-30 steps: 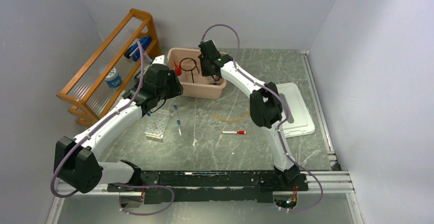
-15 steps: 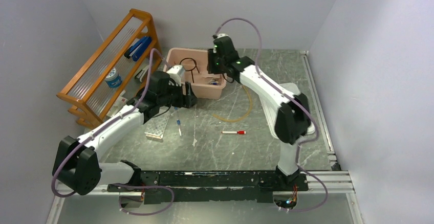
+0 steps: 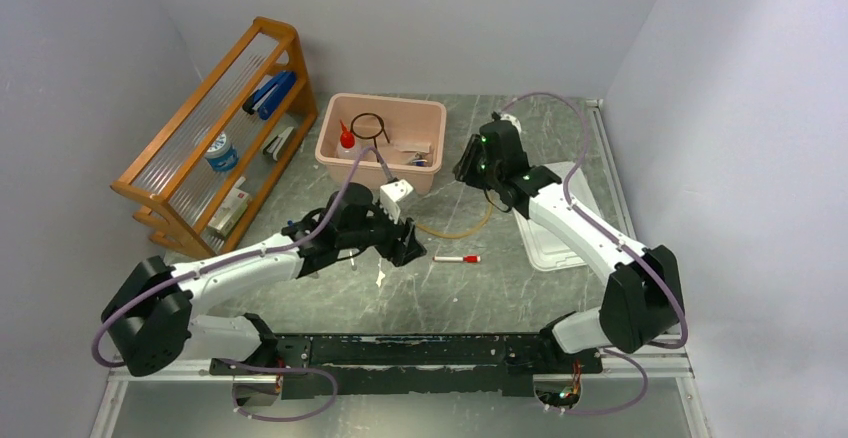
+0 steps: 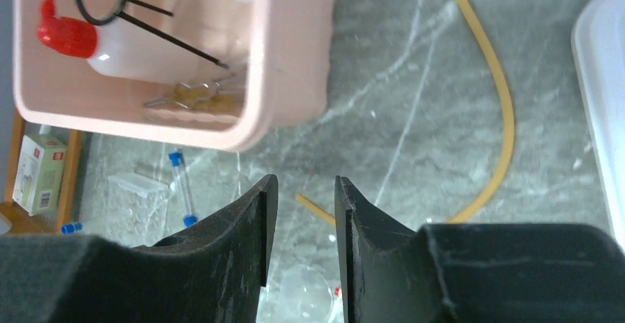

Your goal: Organize the chemistry lab equipment

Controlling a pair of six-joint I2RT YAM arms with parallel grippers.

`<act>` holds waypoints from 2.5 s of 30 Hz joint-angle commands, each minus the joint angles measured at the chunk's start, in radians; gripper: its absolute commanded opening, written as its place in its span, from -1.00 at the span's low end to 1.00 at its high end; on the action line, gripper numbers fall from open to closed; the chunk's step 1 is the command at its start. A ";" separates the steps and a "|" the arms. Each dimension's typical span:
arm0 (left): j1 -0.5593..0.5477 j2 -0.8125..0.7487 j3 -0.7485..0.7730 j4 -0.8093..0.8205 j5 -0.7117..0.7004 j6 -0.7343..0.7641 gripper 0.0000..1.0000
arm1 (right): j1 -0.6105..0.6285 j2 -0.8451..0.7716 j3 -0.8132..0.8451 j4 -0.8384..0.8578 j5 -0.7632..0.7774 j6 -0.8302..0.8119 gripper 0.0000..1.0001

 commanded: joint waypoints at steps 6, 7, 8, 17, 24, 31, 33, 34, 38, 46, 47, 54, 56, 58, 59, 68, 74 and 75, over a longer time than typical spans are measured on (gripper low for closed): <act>-0.092 0.129 -0.036 0.153 -0.097 0.080 0.08 | -0.014 -0.135 -0.166 0.015 -0.046 0.144 -0.24; -0.096 0.143 -0.037 0.155 -0.118 0.085 0.02 | -0.013 -0.145 -0.178 0.017 -0.048 0.145 -0.24; -0.099 0.157 -0.033 0.152 -0.143 0.087 -0.01 | -0.013 -0.151 -0.186 0.016 -0.048 0.144 -0.24; -0.108 0.218 -0.034 0.213 -0.197 0.085 -0.63 | -0.014 -0.148 -0.168 -0.010 -0.033 0.099 -0.24; -0.104 0.156 0.040 0.094 -0.250 0.045 -0.90 | -0.015 -0.172 -0.171 0.092 -0.200 -0.118 -0.28; 0.001 0.149 0.242 -0.095 -0.139 -0.098 -0.91 | -0.015 -0.206 -0.263 0.307 -0.593 -0.393 -0.24; 0.044 0.147 0.279 -0.114 -0.102 -0.134 -0.91 | -0.015 -0.232 -0.292 0.380 -0.618 -0.408 -0.19; 0.069 0.148 0.299 -0.121 -0.088 -0.152 -0.90 | -0.015 -0.247 -0.299 0.406 -0.607 -0.397 -0.17; 0.178 0.156 0.334 -0.110 -0.009 -0.243 -0.91 | -0.015 -0.246 -0.266 0.434 -0.537 -0.357 0.06; 0.371 0.232 0.454 -0.078 0.100 -0.491 -0.91 | -0.017 -0.077 0.020 0.198 -0.329 -0.124 0.08; 0.384 0.245 0.466 -0.054 0.105 -0.515 -0.91 | -0.016 -0.058 0.041 0.195 -0.338 -0.081 0.09; 0.473 0.304 0.476 0.095 0.185 -0.711 -0.91 | -0.023 0.059 0.105 0.269 -0.400 0.214 0.10; 0.492 0.316 0.474 0.137 0.201 -0.747 -0.91 | -0.023 0.097 0.128 0.272 -0.409 0.256 0.10; 0.505 0.333 0.485 0.148 0.218 -0.767 -0.90 | -0.027 0.137 0.150 0.272 -0.420 0.290 0.09; 0.510 0.342 0.485 0.163 0.230 -0.779 -0.91 | -0.028 0.153 0.161 0.278 -0.436 0.307 0.09; 0.520 0.375 0.503 0.176 0.246 -0.786 -0.89 | -0.032 0.244 0.137 0.556 -0.570 0.476 -0.37; 0.536 0.368 0.534 0.101 0.216 -0.717 -0.12 | -0.041 0.233 0.114 0.619 -0.550 0.465 -0.86; 0.538 0.363 0.545 0.051 0.201 -0.690 -0.01 | -0.046 0.234 0.117 0.614 -0.550 0.456 -0.90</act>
